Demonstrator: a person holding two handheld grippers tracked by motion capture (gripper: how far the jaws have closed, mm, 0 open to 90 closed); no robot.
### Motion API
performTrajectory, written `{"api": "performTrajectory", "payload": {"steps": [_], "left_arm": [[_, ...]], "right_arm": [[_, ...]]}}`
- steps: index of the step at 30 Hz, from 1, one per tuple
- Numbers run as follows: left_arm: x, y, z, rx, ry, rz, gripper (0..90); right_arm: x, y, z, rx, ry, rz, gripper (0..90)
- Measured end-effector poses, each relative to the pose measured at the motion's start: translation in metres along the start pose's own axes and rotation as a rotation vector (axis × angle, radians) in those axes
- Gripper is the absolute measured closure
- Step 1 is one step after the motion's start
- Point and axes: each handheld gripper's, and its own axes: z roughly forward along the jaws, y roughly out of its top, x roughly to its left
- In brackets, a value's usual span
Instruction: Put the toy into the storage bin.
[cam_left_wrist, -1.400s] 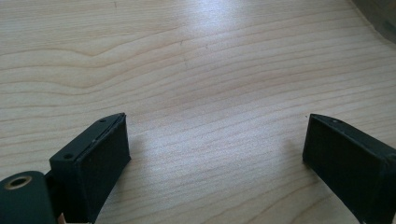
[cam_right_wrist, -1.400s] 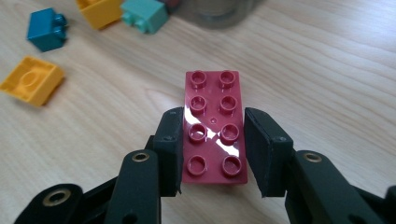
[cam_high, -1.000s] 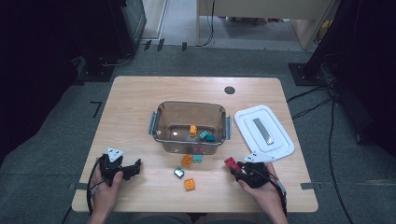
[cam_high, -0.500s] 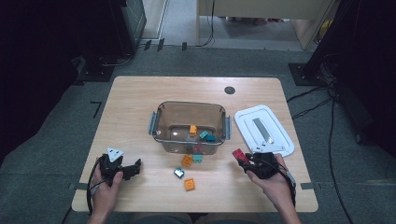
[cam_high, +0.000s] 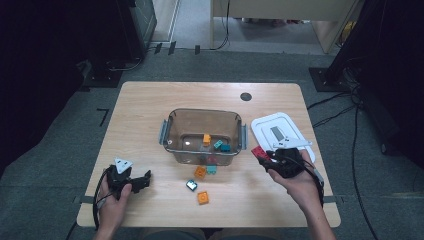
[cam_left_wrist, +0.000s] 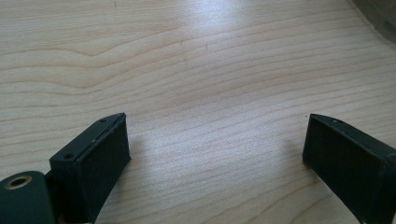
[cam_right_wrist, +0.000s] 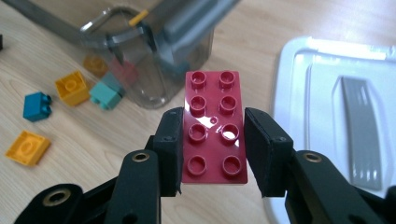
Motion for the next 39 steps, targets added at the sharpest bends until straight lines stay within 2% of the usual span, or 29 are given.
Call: {"api": "performTrajectory", "payload": {"steps": [7, 12, 17, 22, 26, 31, 35, 39], "left_arm": [[0.0, 0.0, 0.0, -0.001, 0.0, -0.001, 7.2], [0.0, 0.0, 0.0, -0.001, 0.0, -0.001, 7.2], [0.0, 0.0, 0.0, -0.001, 0.0, 0.001, 7.2], [0.0, 0.0, 0.0, 0.0, 0.0, 0.001, 7.2], [0.0, 0.0, 0.0, -0.002, 0.001, 0.0, 7.2], [0.0, 0.0, 0.0, -0.001, 0.0, 0.001, 7.2], [0.0, 0.0, 0.0, -0.001, 0.001, 0.001, 7.3], [0.0, 0.0, 0.0, -0.002, 0.0, 0.001, 7.3]], "right_arm": [[0.003, 0.029, -0.007, -0.035, -0.021, -0.007, 60.5], [0.01, 0.05, -0.007, -0.058, -0.008, -0.029, 60.5], [0.024, 0.068, 0.004, -0.06, 0.03, -0.054, 60.5], [0.039, 0.083, 0.027, -0.045, 0.069, -0.068, 60.5], [0.043, 0.091, 0.046, -0.03, 0.084, -0.059, 60.5], [0.045, 0.09, 0.07, 0.0, 0.068, -0.038, 60.3], [0.044, 0.087, 0.075, 0.004, 0.086, -0.031, 56.2], [0.043, 0.084, 0.067, -0.025, 0.093, -0.015, 54.3]]}}
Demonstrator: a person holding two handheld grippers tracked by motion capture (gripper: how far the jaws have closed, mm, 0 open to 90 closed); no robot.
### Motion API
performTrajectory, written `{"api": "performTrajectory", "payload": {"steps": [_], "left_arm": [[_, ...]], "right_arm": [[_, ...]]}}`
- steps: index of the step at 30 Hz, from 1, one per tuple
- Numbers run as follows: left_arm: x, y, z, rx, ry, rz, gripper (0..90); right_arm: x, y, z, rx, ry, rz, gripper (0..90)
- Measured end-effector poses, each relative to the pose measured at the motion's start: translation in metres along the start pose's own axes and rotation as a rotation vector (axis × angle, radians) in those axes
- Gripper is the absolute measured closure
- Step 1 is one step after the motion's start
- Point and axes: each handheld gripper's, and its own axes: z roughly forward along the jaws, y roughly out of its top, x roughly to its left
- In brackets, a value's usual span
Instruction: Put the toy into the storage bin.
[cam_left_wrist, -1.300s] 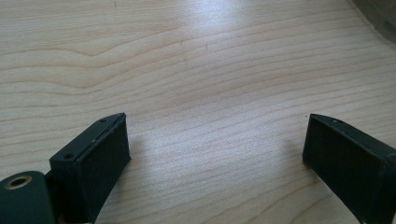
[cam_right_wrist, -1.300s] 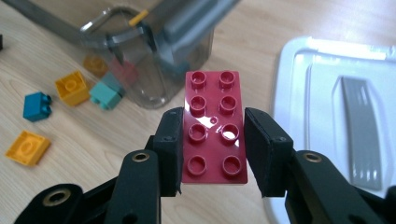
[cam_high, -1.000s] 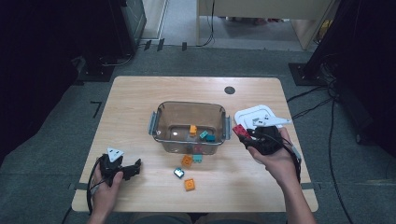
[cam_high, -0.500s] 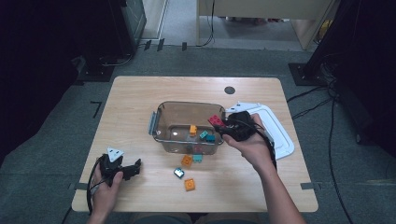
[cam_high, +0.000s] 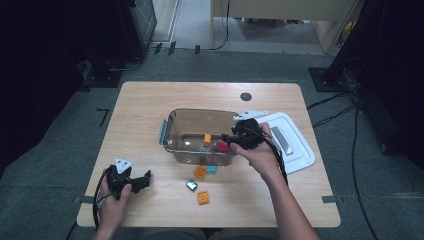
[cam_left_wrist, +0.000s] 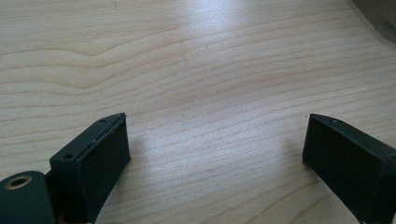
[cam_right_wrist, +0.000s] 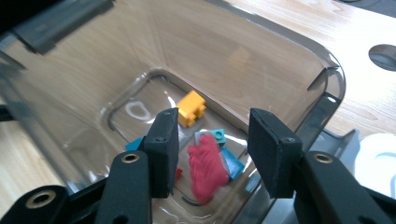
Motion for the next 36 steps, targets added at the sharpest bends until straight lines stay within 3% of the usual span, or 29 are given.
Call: {"api": "performTrajectory", "payload": {"steps": [11, 17, 22, 28, 36], "left_arm": [[0.0, 0.0, 0.0, 0.002, -0.001, 0.001, 7.3], [0.0, 0.0, 0.0, 0.002, -0.001, -0.001, 7.3], [0.0, 0.0, 0.0, 0.002, -0.001, -0.001, 7.3], [0.0, 0.0, 0.0, 0.001, -0.001, 0.0, 7.3], [0.0, 0.0, 0.0, 0.002, -0.001, 0.0, 7.3]], "right_arm": [[0.0, -0.019, -0.053, -0.117, 0.056, 0.027, 48.4], [0.008, -0.045, -0.064, -0.121, 0.067, 0.009, 47.4], [0.019, -0.074, -0.054, -0.085, 0.096, 0.01, 46.5], [0.033, -0.106, -0.026, -0.034, 0.132, 0.011, 46.3], [0.051, -0.123, -0.002, -0.011, 0.136, 0.018, 47.5]]}}
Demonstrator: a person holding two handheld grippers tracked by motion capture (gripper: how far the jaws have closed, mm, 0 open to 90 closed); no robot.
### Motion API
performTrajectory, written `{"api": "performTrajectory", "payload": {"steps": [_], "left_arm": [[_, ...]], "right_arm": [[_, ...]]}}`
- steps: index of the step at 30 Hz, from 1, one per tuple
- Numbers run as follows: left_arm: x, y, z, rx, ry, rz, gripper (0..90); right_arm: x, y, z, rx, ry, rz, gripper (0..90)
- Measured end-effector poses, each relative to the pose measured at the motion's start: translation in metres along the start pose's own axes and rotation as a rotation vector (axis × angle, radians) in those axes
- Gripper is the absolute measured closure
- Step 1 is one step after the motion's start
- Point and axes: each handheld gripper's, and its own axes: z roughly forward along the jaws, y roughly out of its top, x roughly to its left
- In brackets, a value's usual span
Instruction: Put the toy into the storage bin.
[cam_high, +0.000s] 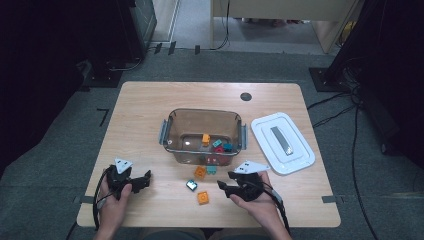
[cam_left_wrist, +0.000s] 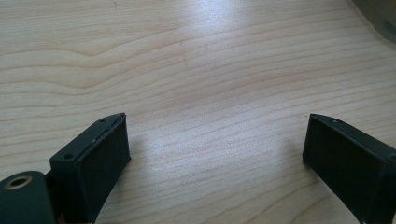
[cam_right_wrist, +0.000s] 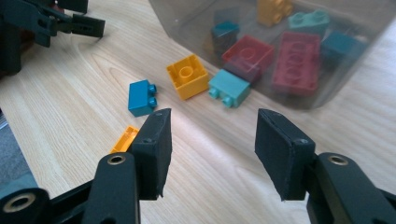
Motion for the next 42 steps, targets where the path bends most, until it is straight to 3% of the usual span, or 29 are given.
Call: {"api": "performTrajectory", "payload": {"steps": [8, 16, 20, 23, 26, 31, 42], "left_arm": [[0.0, 0.0, 0.0, 0.0, 0.0, 0.0, 7.2], [0.0, 0.0, 0.0, -0.002, 0.0, -0.003, 7.3], [0.0, 0.0, 0.0, 0.0, 0.0, 0.0, 7.2], [0.0, 0.0, 0.0, 0.0, 0.0, 0.0, 7.2], [0.0, 0.0, 0.0, 0.0, 0.0, 0.0, 7.3], [0.0, 0.0, 0.0, 0.0, 0.0, 0.0, 7.3], [0.0, 0.0, 0.0, 0.0, 0.0, 0.0, 7.3]], "right_arm": [[0.019, -0.012, 0.022, 0.038, 0.025, -0.001, 50.9], [0.034, -0.016, 0.036, 0.042, 0.063, 0.001, 56.9], [0.038, -0.02, 0.044, 0.061, 0.05, -0.018, 64.0], [0.036, -0.022, 0.045, 0.058, 0.049, -0.012, 69.8], [0.032, -0.023, 0.045, 0.065, -0.006, -0.03, 77.5], [0.022, -0.025, 0.04, 0.062, -0.002, -0.021, 88.5], [0.003, -0.022, 0.025, 0.027, -0.053, -0.026, 90.0]]}}
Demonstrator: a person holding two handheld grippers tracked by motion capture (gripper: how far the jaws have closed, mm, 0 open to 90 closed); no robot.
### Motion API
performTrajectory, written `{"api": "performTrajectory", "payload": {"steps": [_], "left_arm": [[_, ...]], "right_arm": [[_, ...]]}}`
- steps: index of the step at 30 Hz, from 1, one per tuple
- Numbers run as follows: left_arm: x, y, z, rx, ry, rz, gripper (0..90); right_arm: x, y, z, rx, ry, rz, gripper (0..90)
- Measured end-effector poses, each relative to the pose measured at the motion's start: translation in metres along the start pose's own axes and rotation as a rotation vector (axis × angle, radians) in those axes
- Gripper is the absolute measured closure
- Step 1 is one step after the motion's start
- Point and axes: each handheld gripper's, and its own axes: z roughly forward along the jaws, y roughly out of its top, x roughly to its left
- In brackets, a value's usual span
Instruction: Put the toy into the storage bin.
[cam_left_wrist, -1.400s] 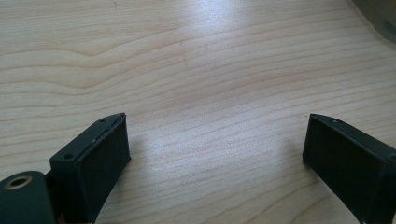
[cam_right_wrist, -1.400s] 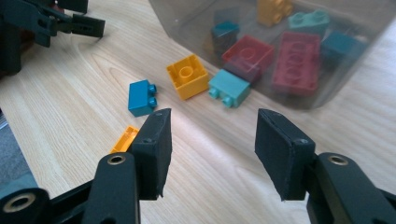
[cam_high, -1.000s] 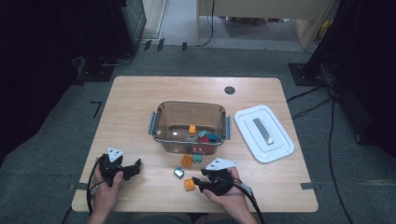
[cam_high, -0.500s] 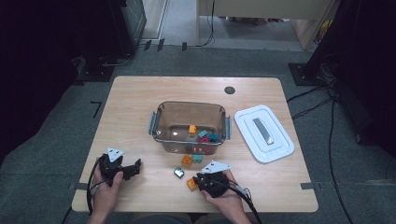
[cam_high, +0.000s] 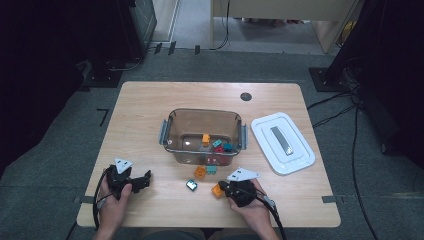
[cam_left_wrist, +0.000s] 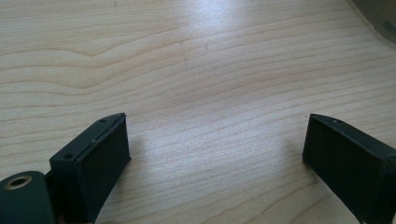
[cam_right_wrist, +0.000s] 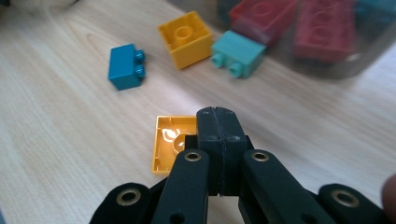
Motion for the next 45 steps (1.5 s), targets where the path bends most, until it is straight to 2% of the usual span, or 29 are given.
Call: {"api": "performTrajectory", "payload": {"steps": [7, 13, 18, 23, 27, 31, 37, 40, 45], "left_arm": [[0.0, 0.0, 0.0, -0.002, 0.0, -0.002, 7.2], [0.0, 0.0, 0.0, 0.0, 0.0, 0.0, 7.2], [0.0, 0.0, 0.0, 0.0, 0.0, 0.0, 7.2], [0.0, 0.0, 0.0, -0.002, 0.0, -0.003, 7.2], [0.0, 0.0, 0.0, 0.0, 0.0, 0.0, 7.2], [0.0, 0.0, 0.0, 0.0, 0.0, 0.0, 7.2], [0.0, 0.0, 0.0, 0.0, 0.0, 0.0, 7.3], [0.0, 0.0, 0.0, 0.0, 0.0, 0.0, 7.2], [0.0, 0.0, 0.0, -0.001, 0.0, -0.001, 7.3]], "right_arm": [[-0.017, 0.0, -0.011, -0.017, -0.056, 0.008, 90.0], [-0.037, 0.0, -0.024, -0.023, -0.078, 0.042, 90.0], [-0.054, 0.008, -0.041, -0.041, -0.084, 0.071, 90.0], [-0.072, 0.016, -0.06, -0.032, -0.106, 0.067, 90.0], [-0.084, 0.026, -0.077, -0.049, -0.126, 0.071, 90.0], [-0.09, 0.036, -0.086, -0.043, -0.123, 0.057, 90.0], [-0.098, 0.052, -0.094, -0.033, -0.104, 0.064, 90.0], [-0.1, 0.06, -0.099, -0.034, -0.107, 0.068, 90.0], [-0.103, 0.082, -0.109, -0.044, -0.122, 0.039, 90.0]]}}
